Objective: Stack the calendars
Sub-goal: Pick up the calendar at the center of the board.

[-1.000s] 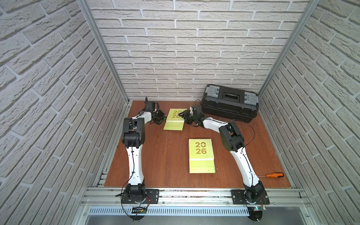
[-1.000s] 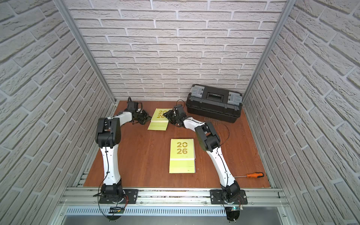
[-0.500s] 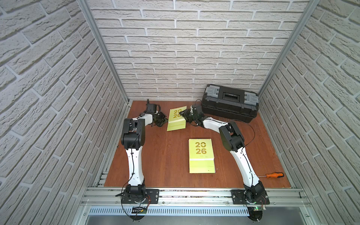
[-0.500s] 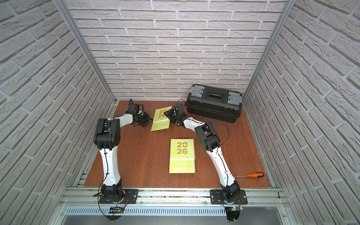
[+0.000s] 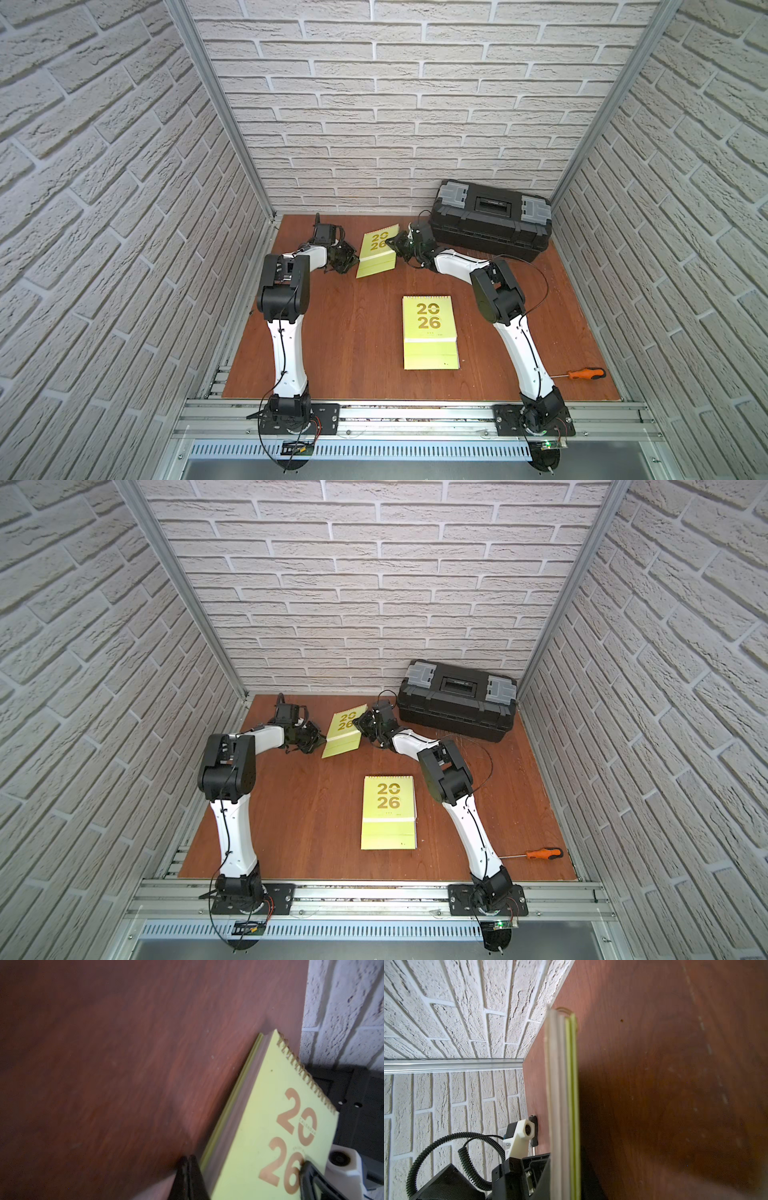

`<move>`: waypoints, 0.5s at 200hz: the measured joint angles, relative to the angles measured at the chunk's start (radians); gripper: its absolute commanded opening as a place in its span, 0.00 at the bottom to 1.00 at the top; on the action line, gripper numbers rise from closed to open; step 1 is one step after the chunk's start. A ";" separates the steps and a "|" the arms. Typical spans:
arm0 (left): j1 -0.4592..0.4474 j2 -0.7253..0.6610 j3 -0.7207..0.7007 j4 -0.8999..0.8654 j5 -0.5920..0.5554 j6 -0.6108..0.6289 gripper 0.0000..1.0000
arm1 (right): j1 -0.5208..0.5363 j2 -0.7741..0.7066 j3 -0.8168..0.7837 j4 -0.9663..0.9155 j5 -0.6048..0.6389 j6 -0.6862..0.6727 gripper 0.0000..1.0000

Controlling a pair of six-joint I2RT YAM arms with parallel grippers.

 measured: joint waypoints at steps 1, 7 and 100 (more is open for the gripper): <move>0.000 0.000 0.000 0.000 0.000 0.000 0.06 | 0.000 -0.001 -0.001 0.000 0.000 0.000 0.11; 0.000 -0.005 -0.005 -0.003 0.000 0.000 0.07 | 0.000 -0.008 -0.011 0.000 0.001 -0.001 0.09; -0.043 -0.220 -0.158 -0.062 -0.031 -0.002 0.06 | 0.013 -0.258 -0.270 -0.009 0.000 -0.053 0.03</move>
